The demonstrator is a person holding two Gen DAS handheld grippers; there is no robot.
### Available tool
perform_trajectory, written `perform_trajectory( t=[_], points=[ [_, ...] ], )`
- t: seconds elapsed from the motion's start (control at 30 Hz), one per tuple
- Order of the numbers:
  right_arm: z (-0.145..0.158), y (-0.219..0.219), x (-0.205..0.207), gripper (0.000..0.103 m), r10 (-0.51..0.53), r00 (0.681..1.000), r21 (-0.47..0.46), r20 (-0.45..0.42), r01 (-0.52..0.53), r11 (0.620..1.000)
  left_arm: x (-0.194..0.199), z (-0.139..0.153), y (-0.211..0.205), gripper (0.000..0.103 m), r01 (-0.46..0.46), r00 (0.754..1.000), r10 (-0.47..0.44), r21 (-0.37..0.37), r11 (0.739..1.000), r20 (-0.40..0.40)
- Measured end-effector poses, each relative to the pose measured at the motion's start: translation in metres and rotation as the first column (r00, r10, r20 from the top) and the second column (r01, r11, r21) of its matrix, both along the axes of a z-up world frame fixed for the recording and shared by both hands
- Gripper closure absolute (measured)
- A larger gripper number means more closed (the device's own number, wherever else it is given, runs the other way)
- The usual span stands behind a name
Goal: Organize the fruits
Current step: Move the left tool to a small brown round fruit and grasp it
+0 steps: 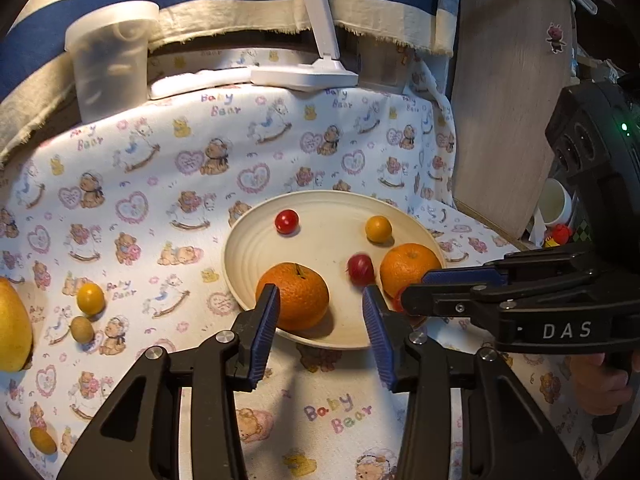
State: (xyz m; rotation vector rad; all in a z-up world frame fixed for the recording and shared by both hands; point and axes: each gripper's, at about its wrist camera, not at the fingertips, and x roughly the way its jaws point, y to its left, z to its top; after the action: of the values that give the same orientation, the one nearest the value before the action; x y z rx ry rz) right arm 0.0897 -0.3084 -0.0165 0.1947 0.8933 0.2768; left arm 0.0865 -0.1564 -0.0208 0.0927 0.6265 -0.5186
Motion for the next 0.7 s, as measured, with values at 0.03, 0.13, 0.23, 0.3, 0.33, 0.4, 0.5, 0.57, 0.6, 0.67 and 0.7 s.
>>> perform_trajectory(
  t=[0.03,0.13,0.23,0.3,0.33,0.4,0.5,0.57,0.6,0.67,0.7],
  points=[
    [0.0,0.0,0.0,0.075,-0.001,1.0,0.001,0.0,0.001,1.0,0.0,0.0,0.001,0.059,-0.008,1.0,0.008,-0.001,1.0,0.005],
    [0.001,-0.001,-0.001,0.075,-0.003,1.0,0.003,0.005,0.003,1.0,0.002,0.001,0.008,0.048,-0.043,0.999,0.044,-0.023,0.999,0.008],
    [0.003,-0.003,-0.001,0.075,-0.009,1.0,0.006,0.013,0.009,1.0,0.006,0.0,0.018,0.047,-0.087,0.996,0.086,-0.048,0.995,-0.006],
    [0.005,-0.004,-0.002,0.075,-0.011,1.0,0.014,0.024,0.011,1.0,0.009,0.0,0.025,0.047,-0.111,0.994,0.111,-0.054,0.992,-0.006],
    [0.006,-0.004,-0.003,0.075,-0.013,0.999,0.017,0.031,0.012,1.0,0.009,0.001,0.027,0.047,-0.123,0.992,0.123,-0.052,0.991,0.002],
    [0.009,-0.004,-0.005,0.075,-0.018,0.999,0.015,0.05,0.017,1.0,0.01,0.004,0.032,0.046,-0.14,0.989,0.141,-0.043,0.989,0.034],
    [0.015,-0.003,-0.009,0.075,-0.026,0.996,0.004,0.089,0.026,1.0,0.01,0.013,0.042,0.045,-0.18,0.98,0.183,-0.047,0.983,0.079],
    [0.017,-0.004,-0.01,0.075,-0.027,0.994,0.009,0.105,0.027,1.0,0.008,0.021,0.051,0.043,-0.191,0.976,0.197,-0.072,0.979,0.096],
    [0.017,-0.005,-0.01,0.075,-0.031,0.993,0.015,0.11,0.03,0.999,0.007,0.025,0.054,0.043,-0.196,0.973,0.204,-0.075,0.978,0.111],
    [0.018,-0.007,-0.011,0.075,-0.046,0.992,0.026,0.12,0.043,0.999,0.002,0.034,0.06,0.038,-0.21,0.964,0.218,-0.066,0.975,0.15],
    [0.019,-0.008,-0.011,0.075,-0.051,0.991,0.028,0.126,0.048,0.998,-0.001,0.039,0.064,0.037,-0.216,0.96,0.224,-0.064,0.974,0.169]
  ],
)
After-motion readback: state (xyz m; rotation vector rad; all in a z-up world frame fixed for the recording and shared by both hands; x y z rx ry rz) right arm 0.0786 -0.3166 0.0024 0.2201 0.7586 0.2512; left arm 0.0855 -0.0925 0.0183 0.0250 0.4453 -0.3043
